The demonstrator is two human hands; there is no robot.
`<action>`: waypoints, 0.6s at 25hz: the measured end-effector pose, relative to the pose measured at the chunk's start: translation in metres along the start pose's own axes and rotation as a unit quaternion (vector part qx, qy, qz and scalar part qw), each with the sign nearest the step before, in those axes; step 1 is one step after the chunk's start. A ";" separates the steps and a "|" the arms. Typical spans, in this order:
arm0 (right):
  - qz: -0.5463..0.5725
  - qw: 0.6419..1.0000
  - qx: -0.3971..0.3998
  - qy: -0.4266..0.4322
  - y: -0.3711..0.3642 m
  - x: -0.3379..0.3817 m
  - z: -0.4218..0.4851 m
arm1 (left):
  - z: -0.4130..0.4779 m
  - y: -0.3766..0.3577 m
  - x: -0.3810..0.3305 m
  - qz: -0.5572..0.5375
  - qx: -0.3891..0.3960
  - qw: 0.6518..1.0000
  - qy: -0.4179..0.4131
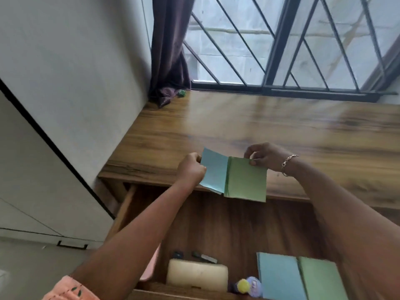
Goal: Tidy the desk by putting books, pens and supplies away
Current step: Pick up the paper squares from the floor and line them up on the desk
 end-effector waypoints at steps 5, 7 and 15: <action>-0.137 0.987 0.072 -0.042 0.006 -0.084 -0.061 | -0.060 -0.095 0.012 0.007 0.081 0.995 0.055; -0.200 0.973 0.104 -0.051 0.002 -0.111 -0.079 | -0.079 -0.125 0.020 0.025 0.107 0.990 0.084; -0.263 0.938 0.205 -0.094 -0.028 -0.186 -0.130 | -0.124 -0.197 0.036 0.133 0.207 0.960 0.136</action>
Point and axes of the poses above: each hand's wrist, its own z-axis towards the middle knuckle, its own y-axis out of the back of the hand, x = y × z, the point moved 6 cm from there along z, towards the middle knuckle, and after that the axes turned 5 degrees about -x, right-handed, at the moved point
